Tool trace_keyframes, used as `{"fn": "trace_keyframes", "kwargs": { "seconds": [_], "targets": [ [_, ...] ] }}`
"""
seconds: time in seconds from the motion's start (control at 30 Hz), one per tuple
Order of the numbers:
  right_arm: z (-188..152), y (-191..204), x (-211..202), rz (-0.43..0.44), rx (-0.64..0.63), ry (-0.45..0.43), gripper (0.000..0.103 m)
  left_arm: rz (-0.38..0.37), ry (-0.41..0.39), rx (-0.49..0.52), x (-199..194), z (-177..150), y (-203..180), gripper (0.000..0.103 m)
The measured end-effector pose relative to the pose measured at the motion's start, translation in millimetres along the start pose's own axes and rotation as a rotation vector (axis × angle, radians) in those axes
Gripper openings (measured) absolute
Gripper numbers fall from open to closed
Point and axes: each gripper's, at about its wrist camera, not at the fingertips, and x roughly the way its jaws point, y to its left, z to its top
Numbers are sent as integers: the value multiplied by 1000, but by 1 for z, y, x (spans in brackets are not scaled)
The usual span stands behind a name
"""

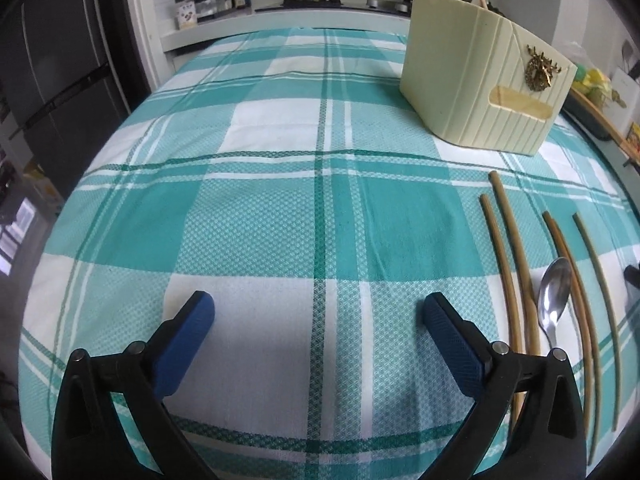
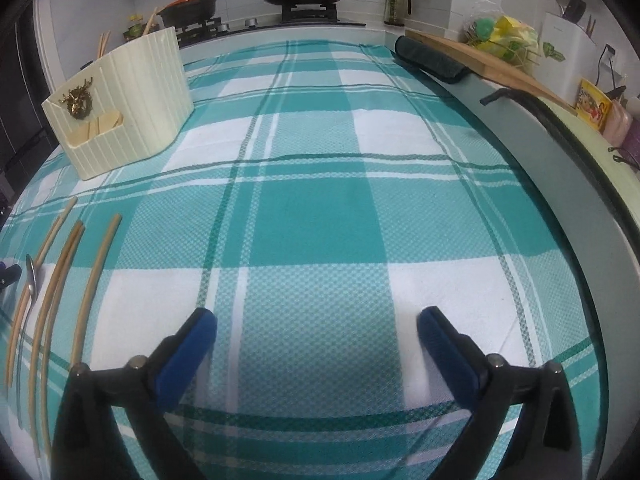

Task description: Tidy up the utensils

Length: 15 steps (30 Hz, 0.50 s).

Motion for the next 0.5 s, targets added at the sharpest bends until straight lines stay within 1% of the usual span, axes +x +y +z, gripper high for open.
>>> {"fn": "trace_keyframes", "kwargs": {
  "seconds": [0.5],
  "targets": [
    [-2, 1, -1, -1, -4, -2, 103, -1, 0, -1, -1, 0, 0, 103]
  ]
}}
